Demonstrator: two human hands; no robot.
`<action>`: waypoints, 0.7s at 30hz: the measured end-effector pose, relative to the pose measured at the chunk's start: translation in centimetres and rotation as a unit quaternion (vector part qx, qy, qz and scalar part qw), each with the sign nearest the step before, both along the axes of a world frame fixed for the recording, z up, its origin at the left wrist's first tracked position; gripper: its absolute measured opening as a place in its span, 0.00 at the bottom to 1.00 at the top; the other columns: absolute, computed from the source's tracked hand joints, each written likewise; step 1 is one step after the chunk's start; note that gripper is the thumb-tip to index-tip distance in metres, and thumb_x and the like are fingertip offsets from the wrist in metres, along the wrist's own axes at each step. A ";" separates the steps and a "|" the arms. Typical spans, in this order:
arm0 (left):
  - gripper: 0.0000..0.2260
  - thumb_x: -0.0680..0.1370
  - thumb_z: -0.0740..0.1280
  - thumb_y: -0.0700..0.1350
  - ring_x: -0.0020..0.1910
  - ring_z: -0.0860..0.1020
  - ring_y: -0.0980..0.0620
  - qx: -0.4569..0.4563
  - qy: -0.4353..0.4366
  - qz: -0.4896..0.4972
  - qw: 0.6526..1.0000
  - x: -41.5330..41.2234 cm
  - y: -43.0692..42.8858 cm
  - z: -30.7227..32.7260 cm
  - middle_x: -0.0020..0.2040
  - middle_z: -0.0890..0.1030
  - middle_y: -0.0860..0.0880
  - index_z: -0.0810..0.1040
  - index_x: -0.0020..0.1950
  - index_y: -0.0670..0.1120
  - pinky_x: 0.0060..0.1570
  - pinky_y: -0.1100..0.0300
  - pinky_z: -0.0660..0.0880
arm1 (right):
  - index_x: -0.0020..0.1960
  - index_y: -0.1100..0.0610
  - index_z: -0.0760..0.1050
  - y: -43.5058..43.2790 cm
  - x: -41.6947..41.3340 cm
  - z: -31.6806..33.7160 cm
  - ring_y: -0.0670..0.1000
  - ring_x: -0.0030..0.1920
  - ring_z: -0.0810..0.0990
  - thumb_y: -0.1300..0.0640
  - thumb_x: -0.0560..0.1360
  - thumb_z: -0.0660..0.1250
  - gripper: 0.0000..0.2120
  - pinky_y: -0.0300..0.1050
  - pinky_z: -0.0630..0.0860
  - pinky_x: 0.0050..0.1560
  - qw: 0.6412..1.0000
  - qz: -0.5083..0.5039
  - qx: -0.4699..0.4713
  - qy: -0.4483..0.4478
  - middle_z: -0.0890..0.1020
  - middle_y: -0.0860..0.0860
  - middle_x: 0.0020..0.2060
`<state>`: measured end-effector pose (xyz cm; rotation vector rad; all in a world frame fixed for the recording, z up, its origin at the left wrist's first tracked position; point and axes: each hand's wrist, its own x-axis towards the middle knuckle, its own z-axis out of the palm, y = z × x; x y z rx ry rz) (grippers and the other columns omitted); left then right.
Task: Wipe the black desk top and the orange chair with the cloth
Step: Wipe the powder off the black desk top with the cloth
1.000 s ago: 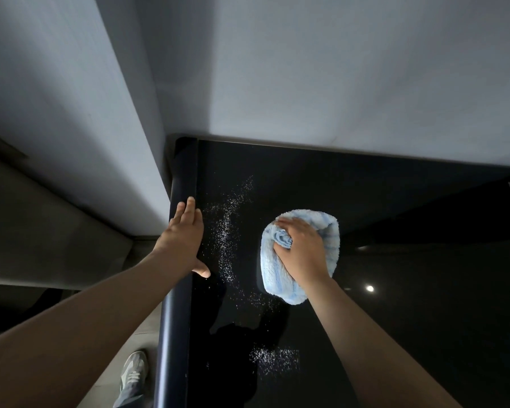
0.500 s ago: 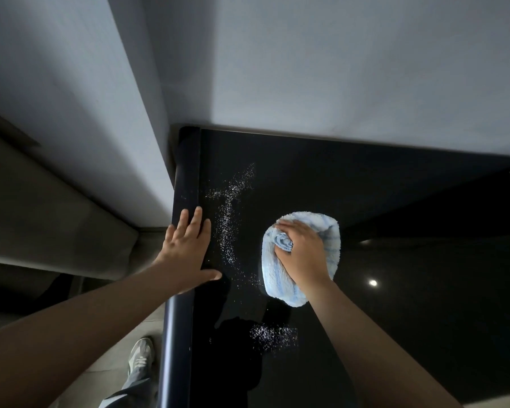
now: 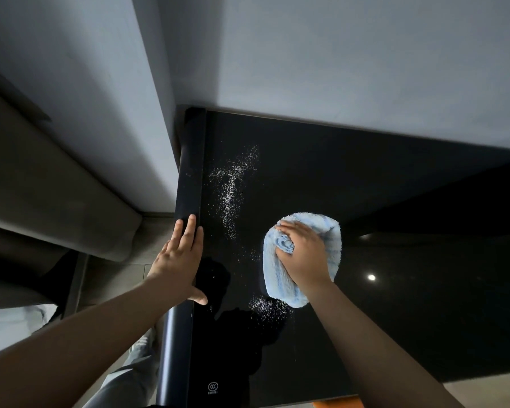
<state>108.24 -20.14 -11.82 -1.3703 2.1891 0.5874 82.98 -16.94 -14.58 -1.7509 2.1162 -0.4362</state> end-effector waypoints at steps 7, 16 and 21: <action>0.65 0.59 0.75 0.67 0.76 0.36 0.38 -0.006 -0.013 0.008 1.000 -0.7 0.2 0.3 0.76 0.31 0.39 0.36 0.77 0.38 0.75 0.52 0.52 | 0.61 0.49 0.79 1.6 0.1 -0.1 0.48 0.67 0.72 0.55 0.71 0.71 0.19 0.54 0.69 0.67 1.000 0.002 0.014 -0.002 0.79 0.43 0.61; 0.65 0.59 0.77 0.65 0.76 0.36 0.41 0.002 0.002 0.029 1.000 -0.6 0.4 0.5 0.76 0.31 0.41 0.36 0.77 0.40 0.75 0.51 0.55 | 0.63 0.49 0.77 4.2 0.6 0.2 0.48 0.69 0.70 0.54 0.72 0.71 0.20 0.52 0.65 0.70 0.999 0.008 0.039 0.000 0.77 0.42 0.64; 0.66 0.59 0.76 0.66 0.77 0.36 0.41 -0.002 0.003 0.026 1.000 -0.4 0.6 0.5 0.76 0.31 0.42 0.36 0.77 0.40 0.75 0.50 0.56 | 0.63 0.49 0.77 5.9 0.9 -0.1 0.47 0.69 0.70 0.55 0.72 0.71 0.19 0.52 0.66 0.69 0.999 -0.002 0.032 0.002 0.78 0.42 0.63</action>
